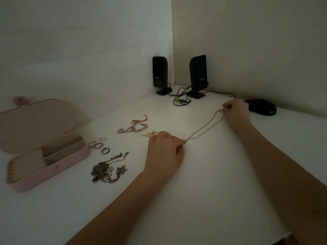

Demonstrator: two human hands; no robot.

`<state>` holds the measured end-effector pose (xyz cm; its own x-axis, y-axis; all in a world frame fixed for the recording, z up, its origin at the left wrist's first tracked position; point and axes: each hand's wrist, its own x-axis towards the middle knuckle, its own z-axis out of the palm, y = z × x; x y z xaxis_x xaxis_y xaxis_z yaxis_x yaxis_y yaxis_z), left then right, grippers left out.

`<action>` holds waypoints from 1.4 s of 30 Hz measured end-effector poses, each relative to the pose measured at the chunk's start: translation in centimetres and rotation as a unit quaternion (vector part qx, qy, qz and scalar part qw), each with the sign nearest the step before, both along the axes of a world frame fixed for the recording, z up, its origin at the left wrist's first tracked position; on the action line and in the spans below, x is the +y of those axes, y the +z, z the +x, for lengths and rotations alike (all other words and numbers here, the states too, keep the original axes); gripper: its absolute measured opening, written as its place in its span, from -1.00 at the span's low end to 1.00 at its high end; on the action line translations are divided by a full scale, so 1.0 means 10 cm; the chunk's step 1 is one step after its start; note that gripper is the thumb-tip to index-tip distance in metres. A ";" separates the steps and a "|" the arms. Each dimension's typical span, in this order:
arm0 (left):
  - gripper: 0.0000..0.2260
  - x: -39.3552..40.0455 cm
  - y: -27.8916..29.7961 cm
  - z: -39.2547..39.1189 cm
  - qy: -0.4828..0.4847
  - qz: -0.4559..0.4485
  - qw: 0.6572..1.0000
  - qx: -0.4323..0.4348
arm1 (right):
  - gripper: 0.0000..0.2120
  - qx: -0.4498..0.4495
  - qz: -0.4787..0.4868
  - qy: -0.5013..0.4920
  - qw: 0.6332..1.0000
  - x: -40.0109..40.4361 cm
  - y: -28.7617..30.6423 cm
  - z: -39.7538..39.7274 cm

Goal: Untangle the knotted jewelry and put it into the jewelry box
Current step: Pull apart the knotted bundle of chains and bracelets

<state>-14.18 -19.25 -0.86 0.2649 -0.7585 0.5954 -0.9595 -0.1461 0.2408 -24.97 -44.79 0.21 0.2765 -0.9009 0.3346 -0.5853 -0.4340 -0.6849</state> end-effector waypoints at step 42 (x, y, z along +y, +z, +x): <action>-0.90 1.63 0.12 0.86 0.136 -0.015 0.976 0.167 | -0.89 -0.013 0.022 0.422 0.906 2.93 0.00 1.25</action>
<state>-5.62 -2.93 0.38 0.6377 -0.6167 0.4616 -0.7531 -0.3732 0.5418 -12.44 -15.50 0.18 0.8659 -0.3843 0.3201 -0.0405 -0.6918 -0.7210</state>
